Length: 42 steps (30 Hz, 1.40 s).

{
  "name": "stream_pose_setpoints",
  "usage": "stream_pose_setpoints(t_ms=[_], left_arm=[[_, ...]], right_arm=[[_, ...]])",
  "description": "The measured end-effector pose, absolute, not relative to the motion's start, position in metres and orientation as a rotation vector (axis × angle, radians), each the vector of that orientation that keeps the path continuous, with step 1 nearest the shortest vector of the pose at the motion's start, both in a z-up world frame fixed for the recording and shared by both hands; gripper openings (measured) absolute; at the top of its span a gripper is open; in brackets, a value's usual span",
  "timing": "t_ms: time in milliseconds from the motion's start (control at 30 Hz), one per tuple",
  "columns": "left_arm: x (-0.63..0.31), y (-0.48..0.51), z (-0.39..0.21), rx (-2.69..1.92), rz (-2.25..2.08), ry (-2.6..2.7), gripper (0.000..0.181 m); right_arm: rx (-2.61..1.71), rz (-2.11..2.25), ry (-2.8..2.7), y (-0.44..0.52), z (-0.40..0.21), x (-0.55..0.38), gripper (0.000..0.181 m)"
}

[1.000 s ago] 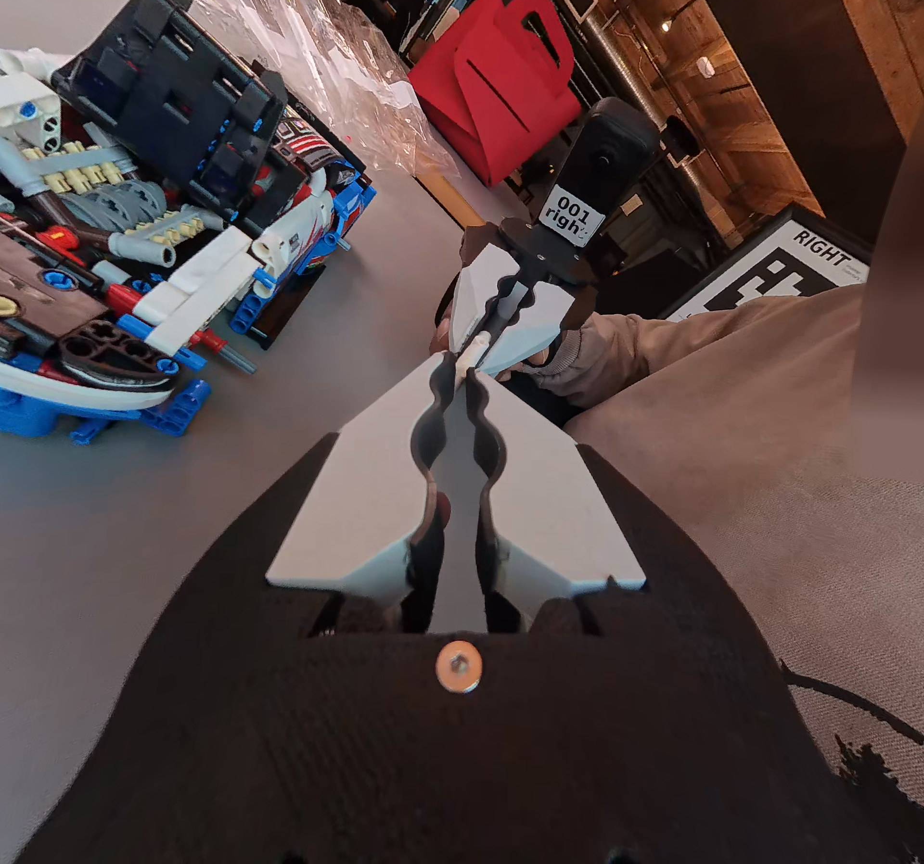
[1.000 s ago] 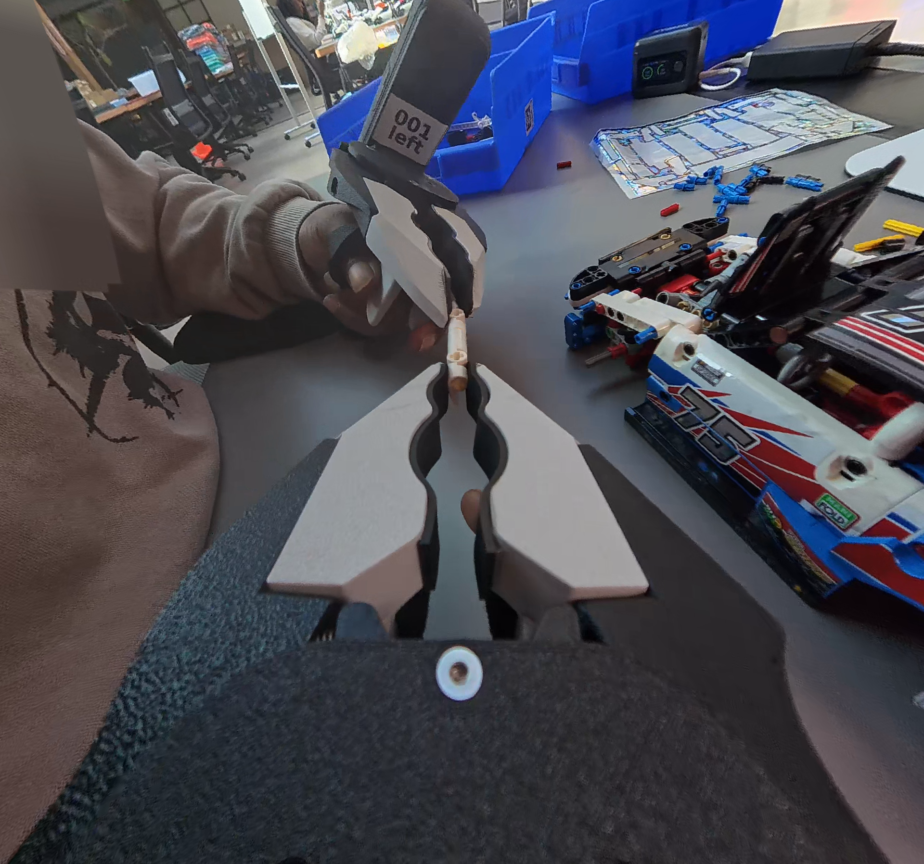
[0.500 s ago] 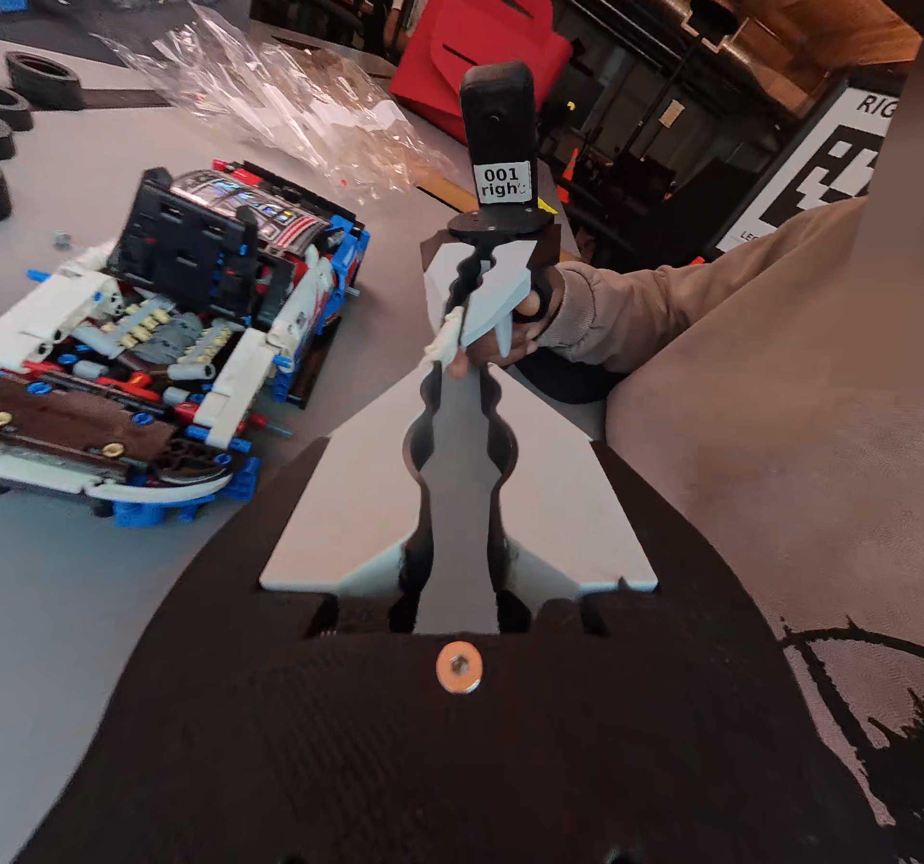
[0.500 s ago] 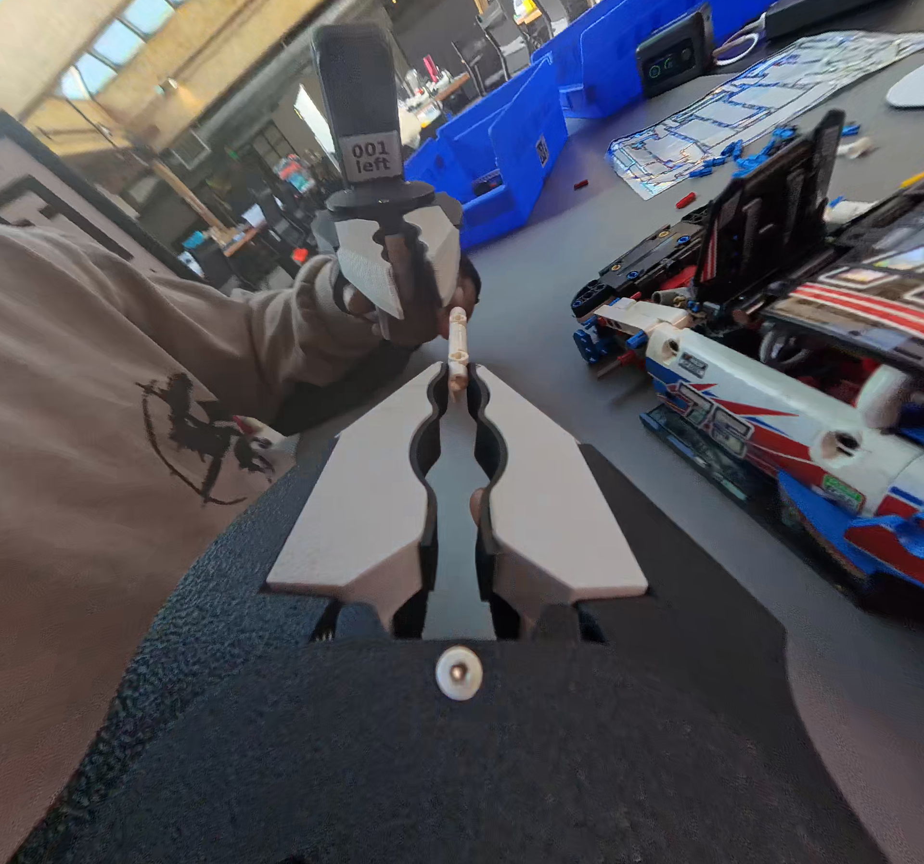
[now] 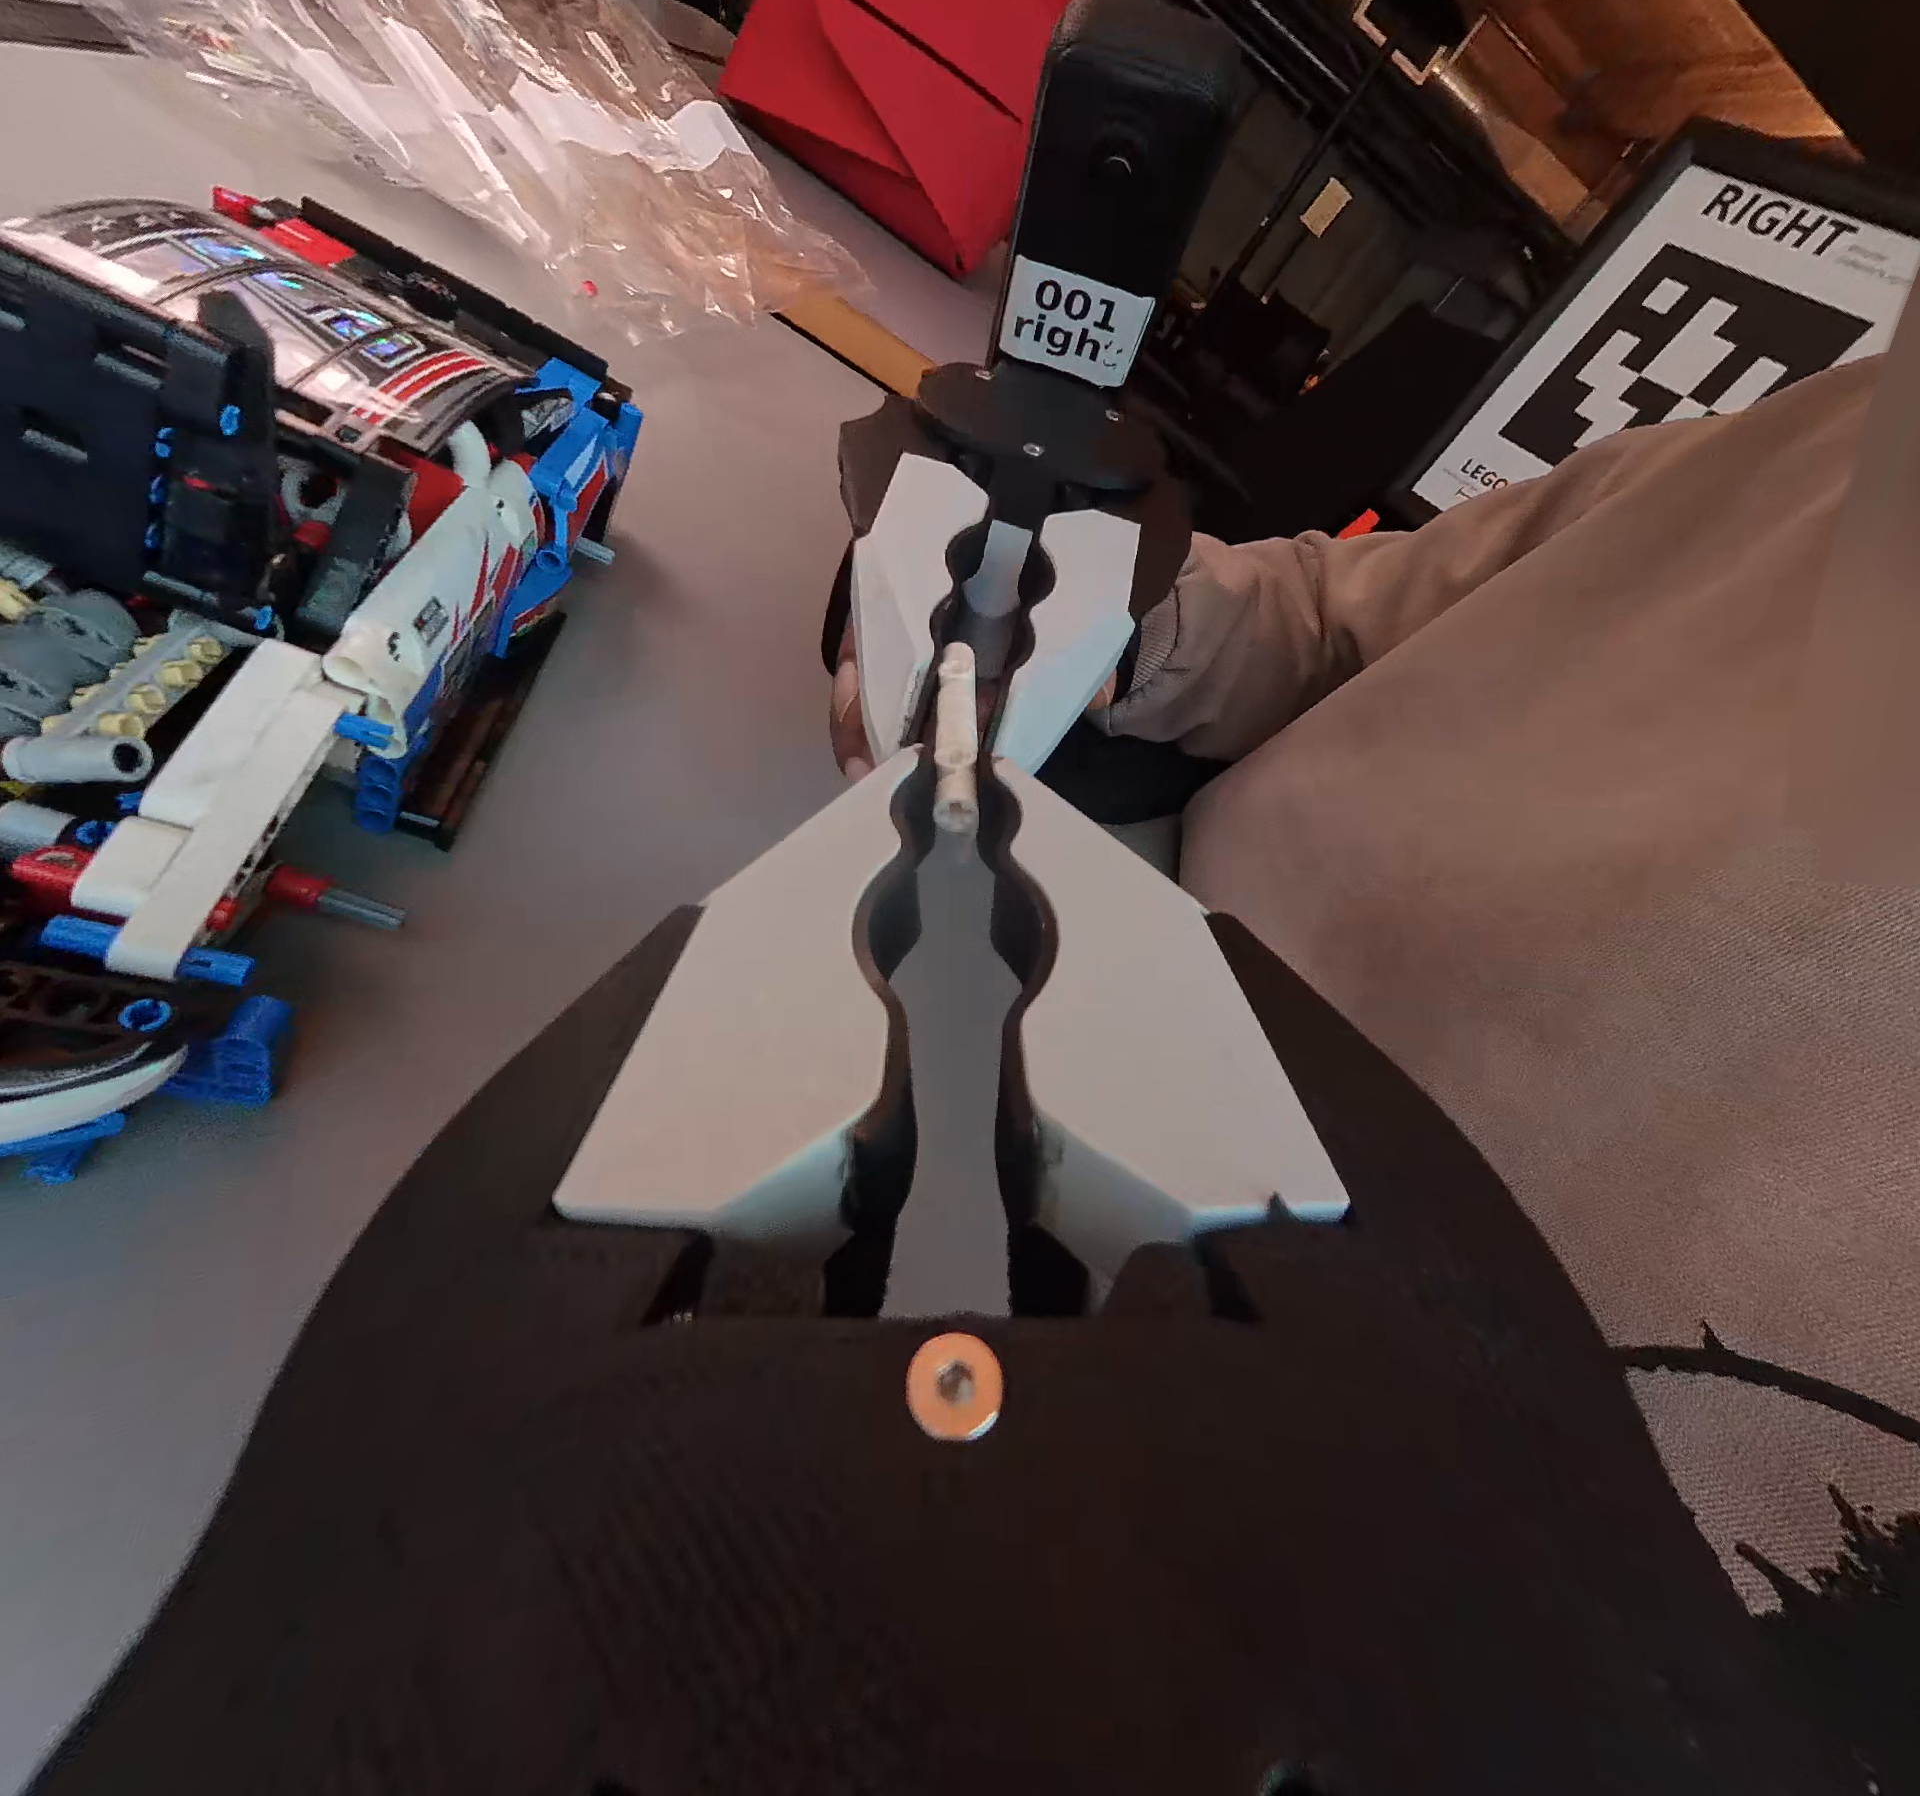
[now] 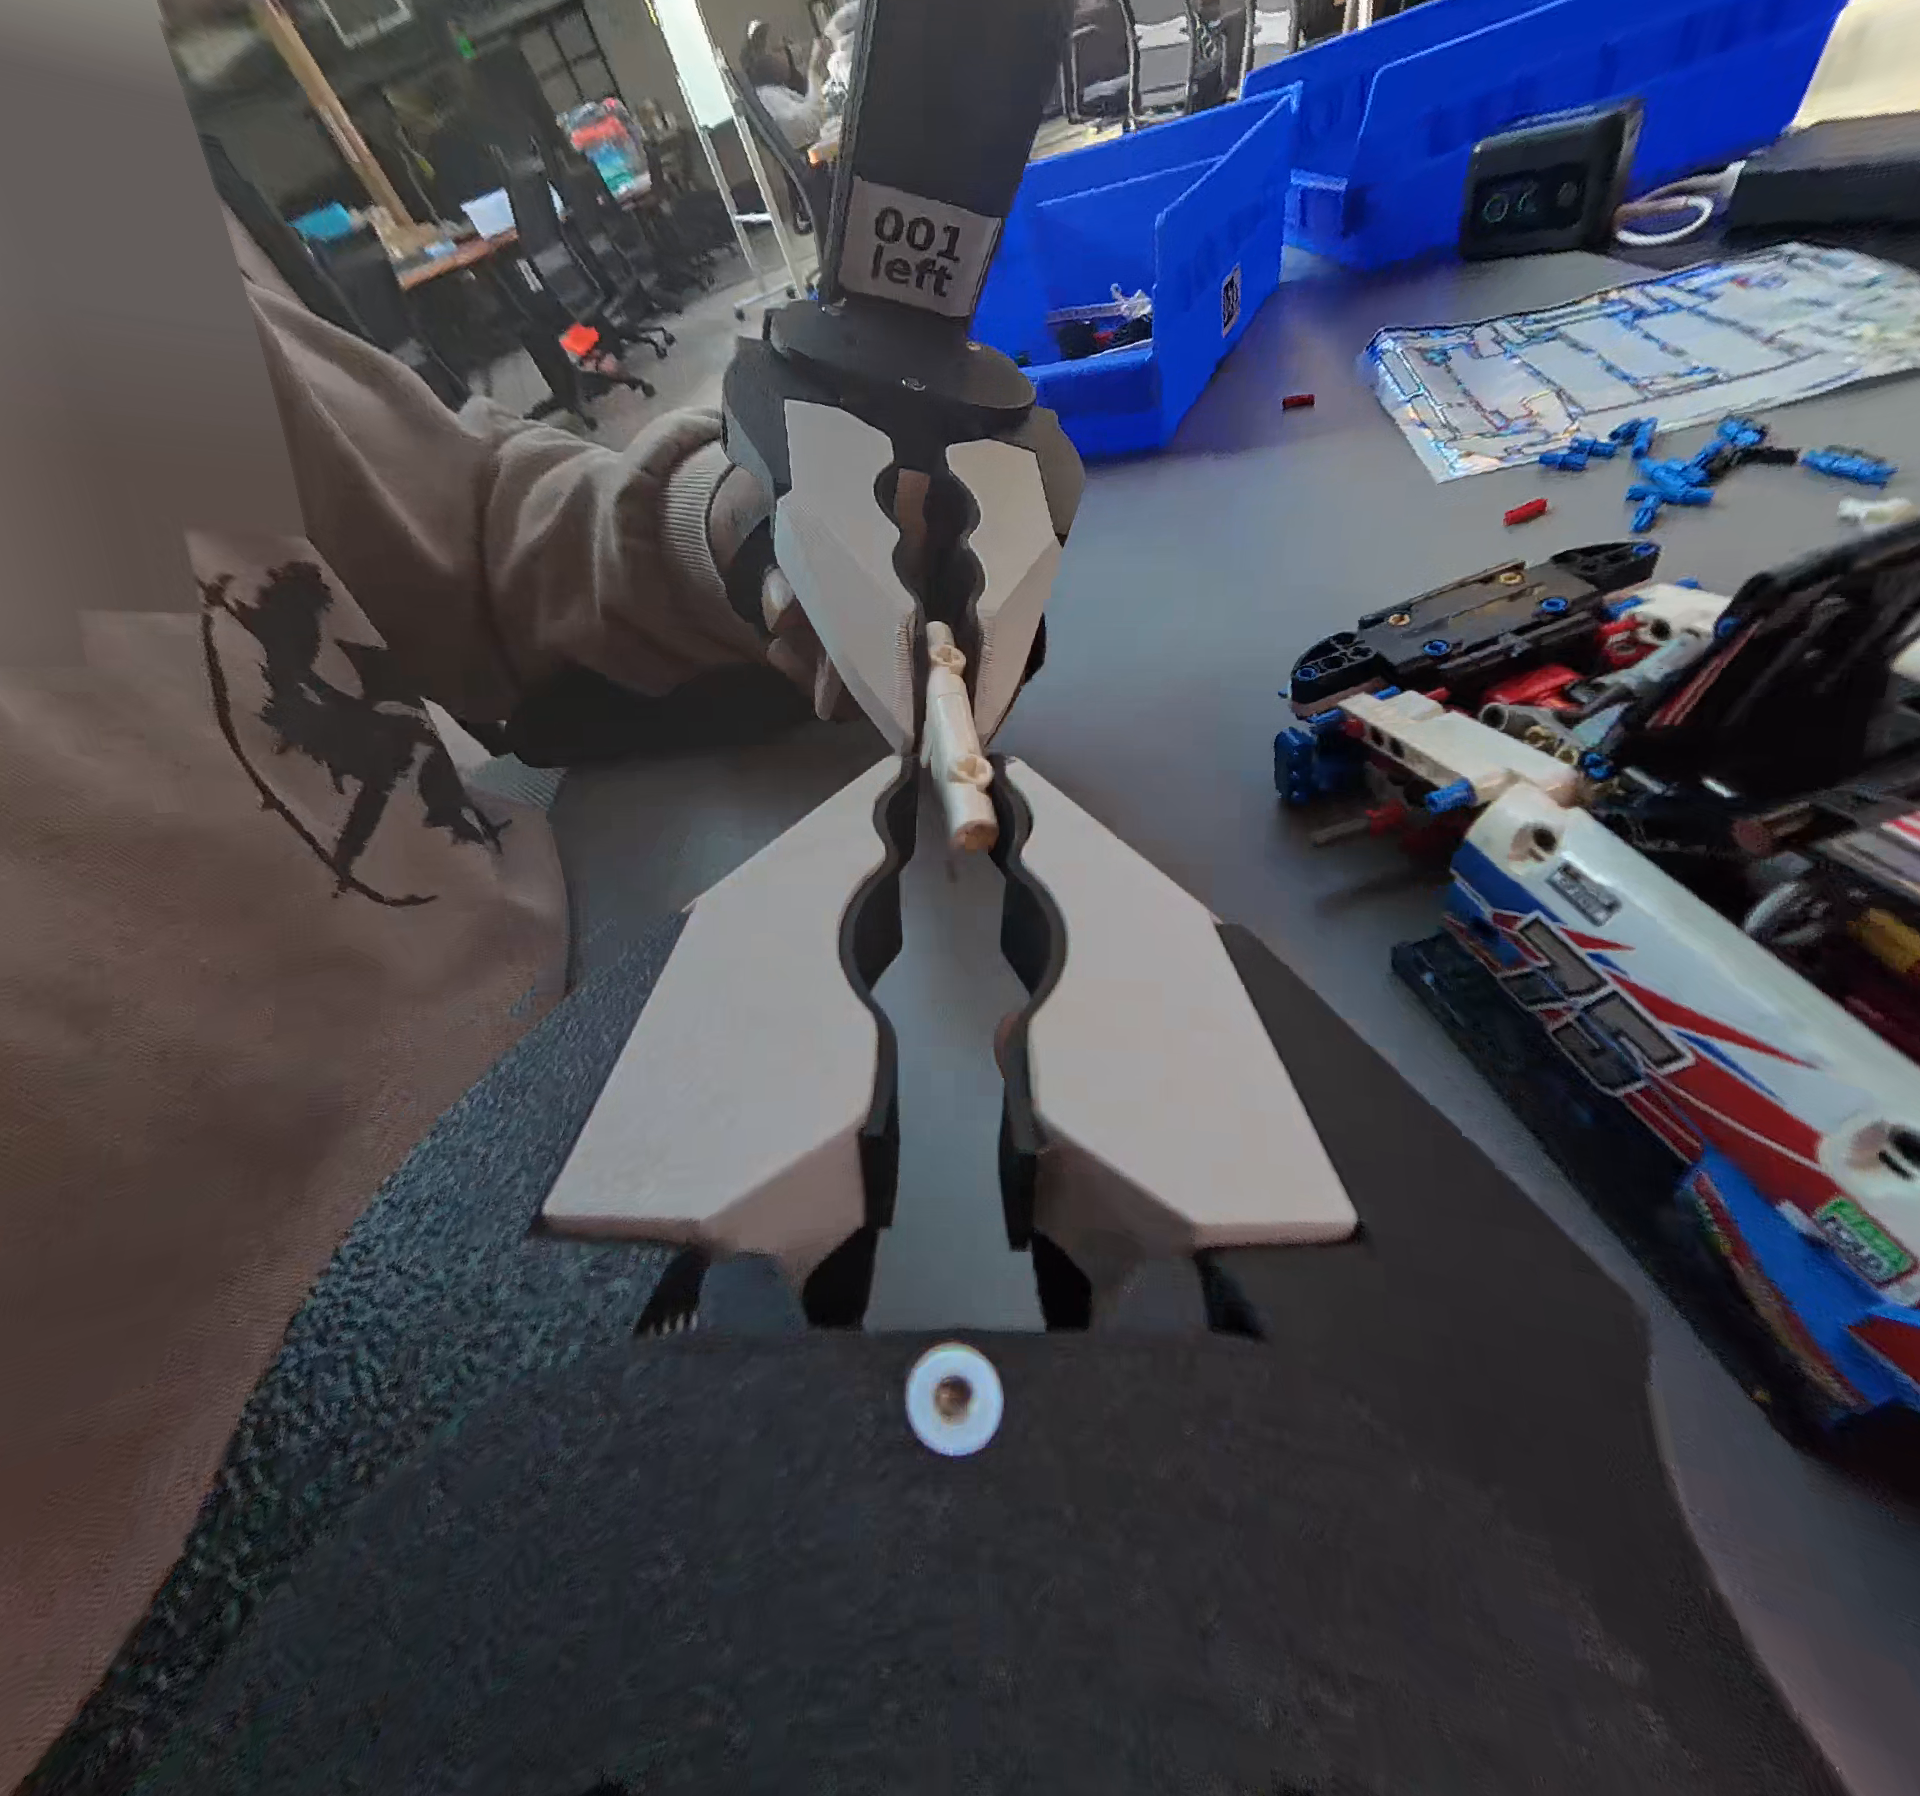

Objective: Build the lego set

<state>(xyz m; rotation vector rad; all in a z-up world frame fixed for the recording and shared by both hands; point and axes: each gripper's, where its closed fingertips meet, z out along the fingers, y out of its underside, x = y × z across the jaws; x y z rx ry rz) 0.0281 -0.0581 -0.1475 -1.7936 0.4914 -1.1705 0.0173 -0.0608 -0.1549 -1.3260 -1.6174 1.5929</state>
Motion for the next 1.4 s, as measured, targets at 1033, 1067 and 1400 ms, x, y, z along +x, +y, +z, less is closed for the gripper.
stream_pose_setpoints(t_ms=[1033, 1067, 1400], left_arm=[[0.020, -0.052, -0.158, -1.834, -1.557, 0.102, 0.005], [0.020, -0.051, -0.158, -1.834, -1.542, 0.109, 0.005], [0.021, -0.052, -0.159, -1.831, -1.579, 0.062, 0.007]], right_arm=[[-1.402, 1.530, -1.620, -0.054, -0.165, 0.017, 0.010], [-1.425, 1.564, -1.606, -0.054, -0.164, 0.017, 0.009], [-1.414, 1.537, -1.623, -0.053, -0.166, 0.017, 0.005]])
